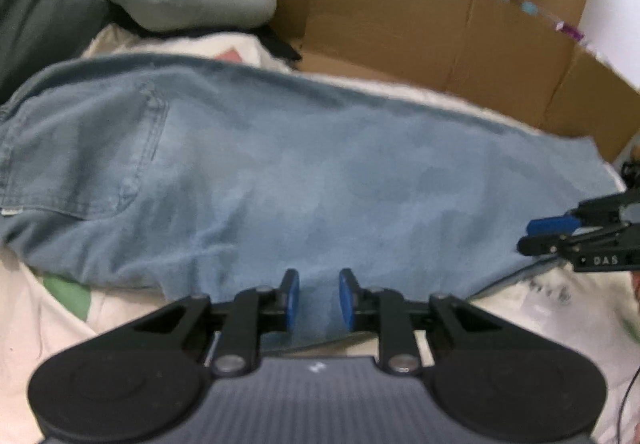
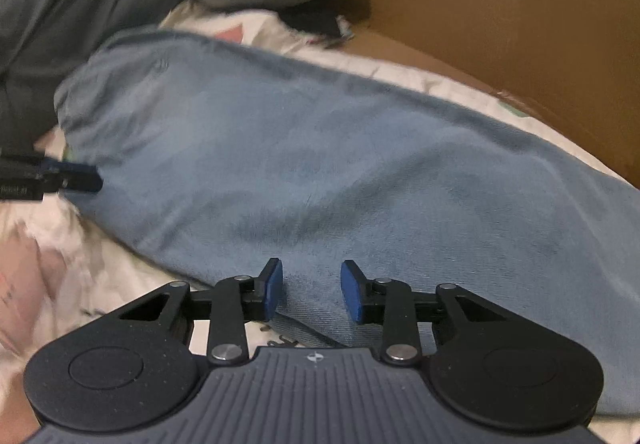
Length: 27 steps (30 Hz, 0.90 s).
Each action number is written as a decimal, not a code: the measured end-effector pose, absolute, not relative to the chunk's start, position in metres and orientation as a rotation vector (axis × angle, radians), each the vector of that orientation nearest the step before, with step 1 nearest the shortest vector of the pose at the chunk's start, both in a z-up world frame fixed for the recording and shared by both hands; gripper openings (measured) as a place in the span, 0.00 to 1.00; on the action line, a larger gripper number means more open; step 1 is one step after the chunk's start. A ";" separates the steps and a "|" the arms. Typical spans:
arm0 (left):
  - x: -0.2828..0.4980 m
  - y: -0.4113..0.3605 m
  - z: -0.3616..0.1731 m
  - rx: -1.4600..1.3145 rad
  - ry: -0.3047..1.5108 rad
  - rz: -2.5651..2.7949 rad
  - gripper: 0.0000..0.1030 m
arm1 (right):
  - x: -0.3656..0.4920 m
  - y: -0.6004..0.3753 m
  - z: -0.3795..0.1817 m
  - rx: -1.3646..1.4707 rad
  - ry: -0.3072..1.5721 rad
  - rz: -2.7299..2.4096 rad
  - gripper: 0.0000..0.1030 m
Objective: Fold clothes
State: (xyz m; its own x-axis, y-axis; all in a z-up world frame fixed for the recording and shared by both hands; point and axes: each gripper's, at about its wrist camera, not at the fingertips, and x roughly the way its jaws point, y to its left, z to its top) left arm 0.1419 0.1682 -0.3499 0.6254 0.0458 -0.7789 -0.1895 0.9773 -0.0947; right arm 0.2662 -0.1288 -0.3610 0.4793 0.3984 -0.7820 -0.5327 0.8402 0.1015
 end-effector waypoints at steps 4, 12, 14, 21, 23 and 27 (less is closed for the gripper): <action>0.139 0.171 -0.362 -0.128 0.932 0.147 0.24 | 0.255 -0.136 -0.371 -0.236 0.919 0.509 0.37; 0.125 0.188 -0.350 -0.155 0.935 0.201 0.24 | 0.240 -0.180 -0.369 -0.236 0.915 0.372 0.37; 0.123 0.189 -0.346 -0.158 0.930 0.209 0.25 | 0.239 -0.190 -0.368 -0.230 0.916 0.339 0.37; 0.114 0.201 -0.336 -0.203 0.904 0.280 0.48 | 0.240 -0.239 -0.365 -0.162 0.920 0.177 0.37; 0.113 0.209 -0.337 -0.251 0.909 0.289 0.48 | 0.241 -0.252 -0.364 -0.140 0.919 0.129 0.37; 0.113 0.214 -0.339 -0.309 0.907 0.299 0.48 | 0.241 -0.282 -0.364 -0.081 0.923 0.044 0.37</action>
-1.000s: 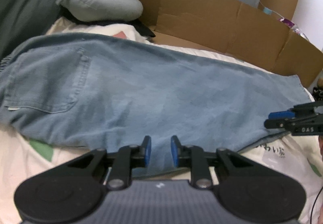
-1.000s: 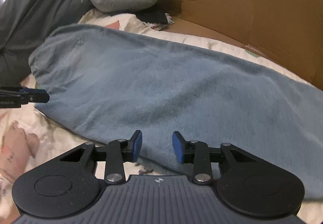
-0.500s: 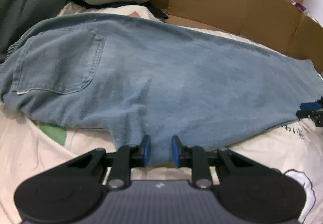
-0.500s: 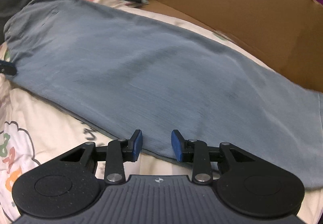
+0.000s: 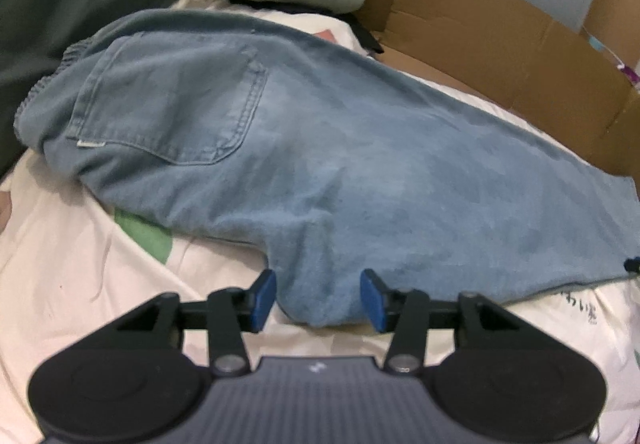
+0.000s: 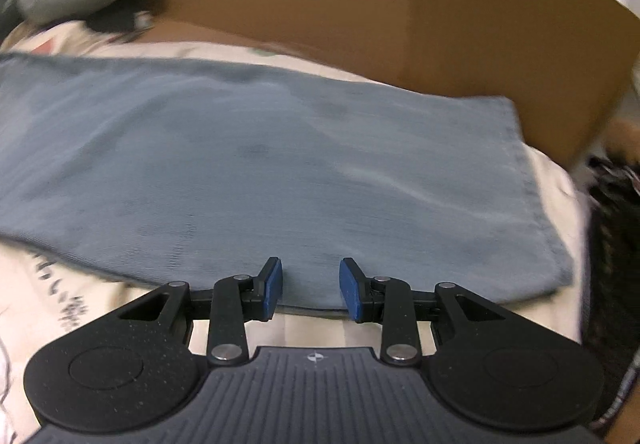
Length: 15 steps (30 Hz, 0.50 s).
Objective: Fold clothes
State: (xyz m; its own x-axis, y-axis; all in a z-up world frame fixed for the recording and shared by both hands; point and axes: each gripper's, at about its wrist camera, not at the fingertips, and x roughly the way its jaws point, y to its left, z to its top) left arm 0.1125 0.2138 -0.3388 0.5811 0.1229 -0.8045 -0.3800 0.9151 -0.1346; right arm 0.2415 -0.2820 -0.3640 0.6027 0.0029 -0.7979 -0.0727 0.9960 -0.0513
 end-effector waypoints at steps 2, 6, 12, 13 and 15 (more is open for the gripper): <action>0.112 0.215 -0.338 -0.339 0.890 0.300 0.48 | 0.243 -0.294 -0.364 -0.049 0.926 0.015 0.37; 0.113 0.216 -0.341 -0.364 0.895 0.306 0.48 | 0.244 -0.318 -0.364 -0.008 0.928 -0.050 0.37; 0.111 0.216 -0.340 -0.367 0.903 0.305 0.48 | 0.239 -0.357 -0.355 0.083 0.910 -0.183 0.37; 0.111 0.217 -0.340 -0.369 0.905 0.306 0.48 | 0.235 -0.362 -0.350 0.130 0.884 -0.187 0.37; 0.111 0.218 -0.340 -0.377 0.907 0.310 0.48 | 0.226 -0.370 -0.341 0.221 0.831 -0.185 0.37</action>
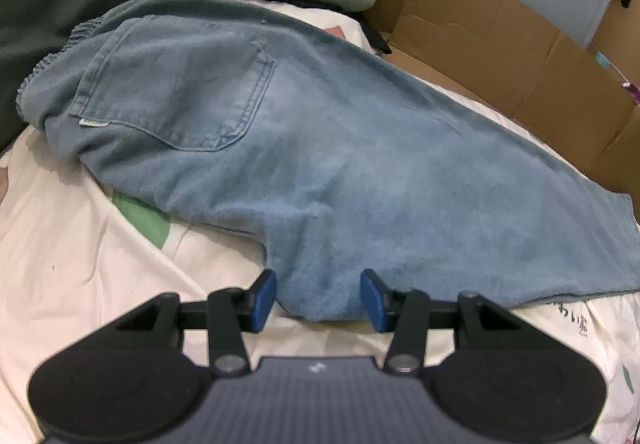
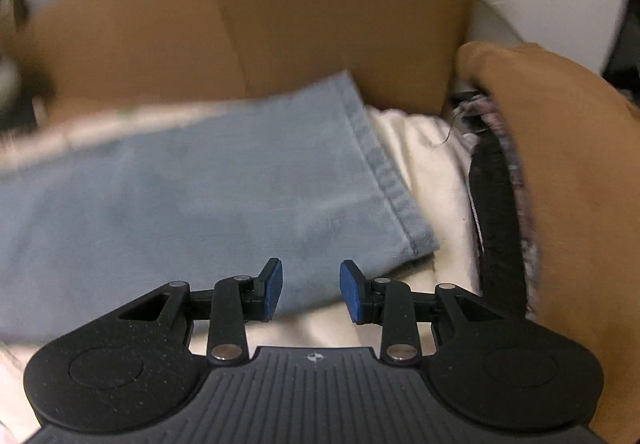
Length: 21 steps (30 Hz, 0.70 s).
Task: Fold clothes
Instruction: 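Move the right gripper to the jeans leg hem beside the brown garment and grasp it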
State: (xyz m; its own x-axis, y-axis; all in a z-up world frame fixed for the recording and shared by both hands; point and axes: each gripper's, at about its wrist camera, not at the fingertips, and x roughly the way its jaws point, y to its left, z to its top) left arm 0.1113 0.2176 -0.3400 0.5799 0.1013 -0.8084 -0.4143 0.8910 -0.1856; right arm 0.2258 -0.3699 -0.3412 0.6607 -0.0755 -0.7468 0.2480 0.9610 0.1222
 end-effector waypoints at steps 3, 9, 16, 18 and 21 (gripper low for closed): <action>0.111 0.220 -0.339 -0.418 0.901 0.319 0.48 | 0.218 -0.377 -0.339 0.345 0.801 -0.214 0.39; 0.113 0.221 -0.335 -0.456 0.883 0.326 0.48 | 0.211 -0.389 -0.355 0.514 0.808 -0.294 0.39; 0.116 0.219 -0.338 -0.442 0.899 0.310 0.48 | 0.202 -0.401 -0.388 0.857 0.818 -0.391 0.40; 0.117 0.218 -0.339 -0.436 0.903 0.306 0.48 | 0.197 -0.405 -0.398 0.967 0.790 -0.407 0.40; 0.117 0.217 -0.339 -0.424 0.908 0.298 0.48 | 0.195 -0.409 -0.410 1.077 0.744 -0.406 0.40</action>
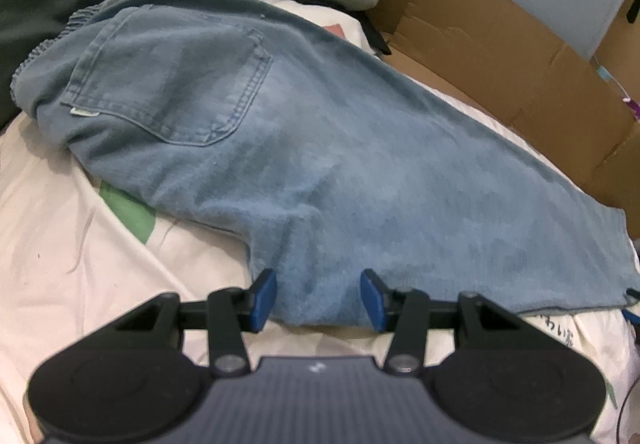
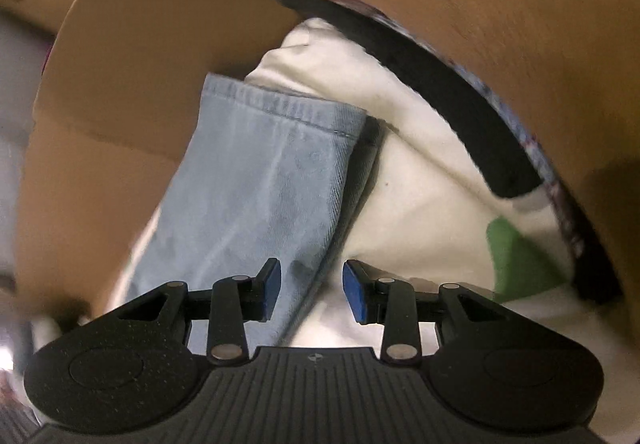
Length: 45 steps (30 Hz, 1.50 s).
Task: Fold clothes
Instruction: 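Move the right gripper to the jeans leg hem beside the brown garment and grasp it, then hold the jeans leg with the left gripper while the right gripper pinches the hem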
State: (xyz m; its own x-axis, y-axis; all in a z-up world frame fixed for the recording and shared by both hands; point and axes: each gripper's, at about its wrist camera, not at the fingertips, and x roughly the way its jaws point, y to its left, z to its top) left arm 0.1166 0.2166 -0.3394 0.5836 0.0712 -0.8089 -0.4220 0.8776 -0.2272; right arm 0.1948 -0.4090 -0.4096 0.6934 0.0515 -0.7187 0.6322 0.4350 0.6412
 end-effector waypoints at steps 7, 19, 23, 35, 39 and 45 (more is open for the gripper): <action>0.111 0.220 -0.342 -0.435 0.916 0.301 0.48 | 0.194 -0.408 -0.418 1.147 0.701 -0.413 0.27; 0.106 0.223 -0.342 -0.452 0.924 0.305 0.49 | 0.187 -0.421 -0.410 1.211 0.672 -0.482 0.23; 0.105 0.224 -0.342 -0.464 0.918 0.295 0.49 | 0.191 -0.412 -0.415 1.218 0.692 -0.454 0.42; 0.103 0.238 -0.357 -0.603 0.891 0.323 0.50 | 0.211 -0.406 -0.418 1.177 0.665 -0.376 0.48; 0.098 0.253 -0.367 -0.701 0.871 0.362 0.50 | 0.210 -0.407 -0.408 1.128 0.641 -0.374 0.46; 0.103 0.262 -0.376 -0.787 0.836 0.298 0.50 | 0.203 -0.414 -0.417 1.172 0.617 -0.394 0.45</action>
State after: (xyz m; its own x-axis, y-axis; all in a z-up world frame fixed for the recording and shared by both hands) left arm 0.1031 0.2616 -0.3760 0.6499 -0.0593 -0.7577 -0.5251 0.6857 -0.5041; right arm 0.2030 -0.4144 -0.4175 0.7722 0.0280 -0.6348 0.5874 0.3496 0.7299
